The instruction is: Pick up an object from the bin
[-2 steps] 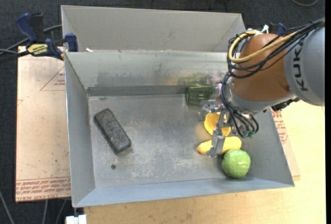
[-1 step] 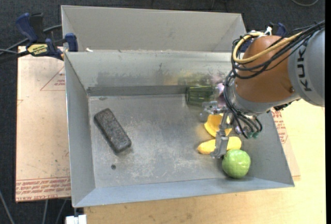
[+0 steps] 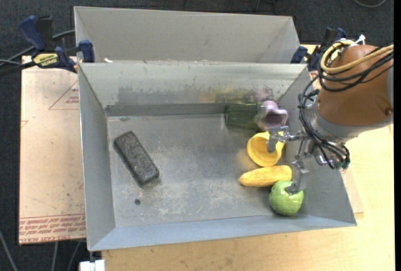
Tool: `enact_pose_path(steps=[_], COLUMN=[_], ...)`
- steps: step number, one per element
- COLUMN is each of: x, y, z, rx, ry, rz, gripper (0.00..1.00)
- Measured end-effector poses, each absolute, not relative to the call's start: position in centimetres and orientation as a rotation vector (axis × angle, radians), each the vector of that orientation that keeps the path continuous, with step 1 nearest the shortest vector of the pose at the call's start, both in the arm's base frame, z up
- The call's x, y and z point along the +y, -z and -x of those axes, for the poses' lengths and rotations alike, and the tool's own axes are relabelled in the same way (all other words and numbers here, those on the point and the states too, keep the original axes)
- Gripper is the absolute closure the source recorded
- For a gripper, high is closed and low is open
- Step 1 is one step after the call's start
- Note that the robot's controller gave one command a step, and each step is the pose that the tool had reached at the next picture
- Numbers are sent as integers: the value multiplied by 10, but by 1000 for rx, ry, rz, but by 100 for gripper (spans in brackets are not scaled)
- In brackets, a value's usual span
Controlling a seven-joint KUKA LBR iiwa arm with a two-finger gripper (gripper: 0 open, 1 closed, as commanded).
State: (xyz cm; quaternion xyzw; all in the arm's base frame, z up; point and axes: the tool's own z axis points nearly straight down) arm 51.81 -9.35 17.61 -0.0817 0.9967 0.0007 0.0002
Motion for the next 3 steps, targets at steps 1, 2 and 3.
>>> enact_pose_path(steps=[1,2,3], x=[-111,-105,-94], y=[-154,-122,-70], z=[-515,-508,-516], rx=[3131,3136,3131], ry=[2,-4,-1], rz=[102,-163,-37], gripper=[0,0,100])
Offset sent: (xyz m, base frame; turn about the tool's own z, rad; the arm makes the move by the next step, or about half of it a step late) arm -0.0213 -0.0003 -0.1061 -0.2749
